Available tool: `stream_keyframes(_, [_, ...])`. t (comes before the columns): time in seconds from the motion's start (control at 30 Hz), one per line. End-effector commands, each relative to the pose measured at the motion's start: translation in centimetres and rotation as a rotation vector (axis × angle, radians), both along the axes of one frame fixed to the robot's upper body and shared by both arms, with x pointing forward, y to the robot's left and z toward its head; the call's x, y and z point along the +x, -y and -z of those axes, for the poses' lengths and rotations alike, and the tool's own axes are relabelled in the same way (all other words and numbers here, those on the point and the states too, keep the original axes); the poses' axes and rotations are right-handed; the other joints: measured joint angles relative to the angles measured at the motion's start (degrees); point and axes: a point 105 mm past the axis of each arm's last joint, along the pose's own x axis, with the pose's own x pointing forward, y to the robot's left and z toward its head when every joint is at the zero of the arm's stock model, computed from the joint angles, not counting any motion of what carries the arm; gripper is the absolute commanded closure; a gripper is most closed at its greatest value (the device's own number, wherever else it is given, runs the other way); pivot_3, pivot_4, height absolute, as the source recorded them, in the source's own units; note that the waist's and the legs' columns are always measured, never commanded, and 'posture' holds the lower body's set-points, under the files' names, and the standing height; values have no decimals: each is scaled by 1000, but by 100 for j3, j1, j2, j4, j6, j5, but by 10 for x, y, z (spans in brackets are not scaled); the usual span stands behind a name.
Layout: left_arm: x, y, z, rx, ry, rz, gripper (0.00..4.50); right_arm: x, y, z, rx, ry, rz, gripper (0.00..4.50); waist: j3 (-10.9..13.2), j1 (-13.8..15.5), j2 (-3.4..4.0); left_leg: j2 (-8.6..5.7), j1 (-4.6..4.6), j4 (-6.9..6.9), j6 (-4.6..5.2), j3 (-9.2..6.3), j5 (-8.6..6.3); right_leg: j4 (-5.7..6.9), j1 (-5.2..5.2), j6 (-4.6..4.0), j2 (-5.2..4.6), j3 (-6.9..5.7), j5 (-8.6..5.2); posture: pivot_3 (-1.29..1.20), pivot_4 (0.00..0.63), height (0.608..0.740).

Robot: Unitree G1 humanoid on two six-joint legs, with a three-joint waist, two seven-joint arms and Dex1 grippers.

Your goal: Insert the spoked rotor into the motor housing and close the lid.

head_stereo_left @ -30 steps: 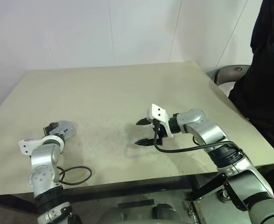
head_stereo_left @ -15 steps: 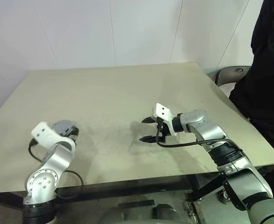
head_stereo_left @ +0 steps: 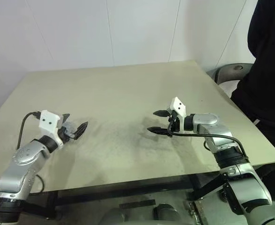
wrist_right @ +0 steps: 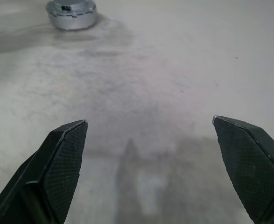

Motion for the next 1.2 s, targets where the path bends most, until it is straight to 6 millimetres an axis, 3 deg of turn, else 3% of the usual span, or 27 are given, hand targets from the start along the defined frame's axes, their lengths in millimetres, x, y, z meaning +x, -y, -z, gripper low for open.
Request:
stream_keyframes(0.03, [-6, -4, -12, -30, 26, 105, 49, 4, -4, -15, 51, 64, 6, 0, 1, 0, 0, 0, -1, 1, 1, -1, 0, 0, -1, 1, 0, 0, 0, 0, 0, 740])
stream_keyframes(0.33, [8, -15, -24, -11, 96, 96, 49, 5, -11, -10, 67, 72, 4, 0, 1, -2, 1, -1, -2, 7, 0, -25, 0, 7, -3, 3, -1, -3, 2, 0, 0, 740])
stream_keyframes(0.63, [12, -4, -14, 16, 62, 91, 49, 8, -10, -9, 59, 76, 14, 0, 1, -9, 1, -1, -3, 6, 0, -25, 0, 8, -6, 3, -1, -1, 2, 0, 0, 740])
stream_keyframes(1.03, [10, 4, -15, 49, 94, 103, 49, 7, -6, -6, 47, 72, 26, 0, 0, -10, 0, -1, -2, 7, 0, -25, 0, 10, -5, 3, -2, -1, 3, 0, 0, 740])
stream_keyframes(1.2, [8, 9, -18, -28, 64, 119, 49, 8, -6, -10, 59, 71, 32, 0, 0, -11, 0, -1, -2, 7, 0, -24, 0, 10, -5, 3, -2, -1, 3, 0, 0, 740])
